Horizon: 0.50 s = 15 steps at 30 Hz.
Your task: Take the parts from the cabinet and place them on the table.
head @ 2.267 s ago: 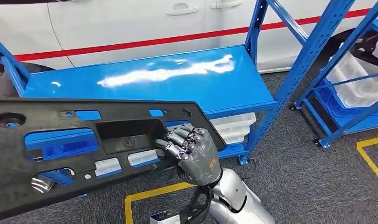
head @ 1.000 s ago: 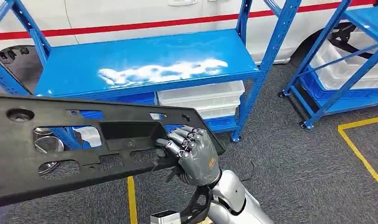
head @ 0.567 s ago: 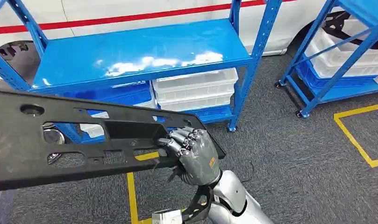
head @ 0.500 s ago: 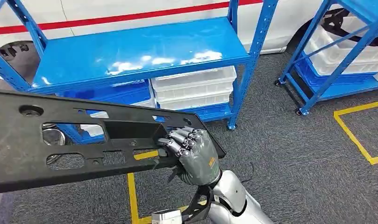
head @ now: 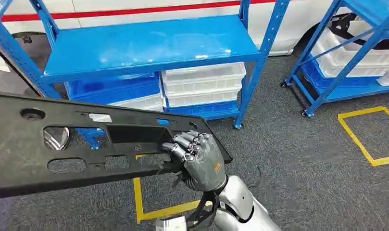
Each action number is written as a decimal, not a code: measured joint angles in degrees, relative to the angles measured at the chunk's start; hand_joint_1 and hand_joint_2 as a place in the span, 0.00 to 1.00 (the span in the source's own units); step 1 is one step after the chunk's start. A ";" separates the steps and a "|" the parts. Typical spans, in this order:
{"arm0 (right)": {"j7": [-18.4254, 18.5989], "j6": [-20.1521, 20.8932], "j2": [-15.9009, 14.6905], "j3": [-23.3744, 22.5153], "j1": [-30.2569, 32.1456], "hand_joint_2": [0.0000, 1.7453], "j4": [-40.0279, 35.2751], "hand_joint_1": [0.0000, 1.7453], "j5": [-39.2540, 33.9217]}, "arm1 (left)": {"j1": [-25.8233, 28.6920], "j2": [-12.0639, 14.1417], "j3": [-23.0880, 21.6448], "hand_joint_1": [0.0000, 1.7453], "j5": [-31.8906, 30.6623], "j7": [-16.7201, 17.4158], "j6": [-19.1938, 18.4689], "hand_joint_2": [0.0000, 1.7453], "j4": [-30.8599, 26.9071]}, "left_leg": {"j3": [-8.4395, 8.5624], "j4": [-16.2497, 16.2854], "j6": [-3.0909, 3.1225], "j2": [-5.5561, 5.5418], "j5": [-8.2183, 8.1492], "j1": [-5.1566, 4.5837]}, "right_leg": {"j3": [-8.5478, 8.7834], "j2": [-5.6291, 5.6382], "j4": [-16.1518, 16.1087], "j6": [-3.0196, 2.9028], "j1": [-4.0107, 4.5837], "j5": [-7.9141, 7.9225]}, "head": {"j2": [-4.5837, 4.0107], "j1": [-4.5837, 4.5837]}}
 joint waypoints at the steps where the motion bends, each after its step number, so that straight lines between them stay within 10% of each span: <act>1: 0.02 -0.02 -0.04 0.00 0.07 1.00 0.00 1.00 0.00 | -0.05 0.02 -0.13 0.00 0.00 -0.02 0.00 1.00 0.00 | -0.84 0.13 0.14 0.05 0.47 -0.19 | -1.20 0.00 4.51 0.04 -0.07 -3.29 | 0.00 0.00; 2: 0.00 -0.02 -0.09 0.00 0.07 1.00 0.00 1.00 0.02 | -0.07 0.07 -0.26 0.00 0.00 -0.02 0.07 1.00 0.00 | -1.63 0.37 0.21 0.09 0.96 -0.35 | -1.95 -0.02 8.29 0.07 -0.11 -5.34 | 0.00 0.00; 4: 0.11 -0.11 -0.15 0.00 0.10 1.00 0.00 1.00 0.15 | -0.18 0.07 -0.42 0.00 -0.02 0.00 0.20 1.00 0.00 | -3.54 1.03 0.16 0.16 1.94 -0.59 | -1.11 -0.03 11.15 0.03 -0.11 -3.93 | 0.02 0.00; 7: 0.11 -0.20 -0.15 0.00 0.09 1.00 0.00 1.00 0.76 | -0.37 0.09 -0.59 0.00 -0.20 0.05 0.46 1.00 0.00 | -6.01 2.05 -0.05 0.09 3.20 -0.86 | 6.95 -0.03 1.31 -1.01 0.01 1.33 | 0.00 0.00; 9: 0.09 -0.35 -0.15 0.02 0.03 1.00 -0.07 1.00 1.53 | -0.41 0.02 -0.79 0.00 -0.24 0.13 0.50 1.00 0.00 | -6.62 2.21 -0.65 0.06 4.17 -0.99 | 11.34 -0.07 -6.67 -1.66 0.50 -1.96 | 0.00 -0.02; 12: 0.11 -0.83 -0.15 0.04 0.01 1.00 -0.18 1.00 2.19 | -0.73 0.02 -0.85 0.00 -0.24 0.02 0.50 1.00 0.00 | -6.86 1.04 -1.74 0.04 6.31 -0.61 | 10.10 -0.06 -6.72 -2.24 1.00 -0.19 | 0.00 -0.02; 13: 0.11 -0.90 -0.18 0.04 0.03 1.00 -0.15 1.00 2.19 | -0.79 0.07 -0.85 0.00 -0.26 -0.08 0.52 1.00 0.00 | -7.33 1.40 -2.09 -0.10 5.45 -0.58 | 9.49 -0.49 -7.35 -2.82 0.20 1.04 | 0.00 -0.02; 15: 0.11 -1.03 -0.15 0.04 0.00 1.00 -0.17 1.00 2.06 | -0.85 0.09 -0.87 0.00 -0.26 -0.20 0.61 1.00 0.00 | -8.94 5.72 -2.50 -0.28 -1.41 -0.52 | 7.70 -0.50 -7.34 -3.79 0.11 2.49 | 0.00 -0.04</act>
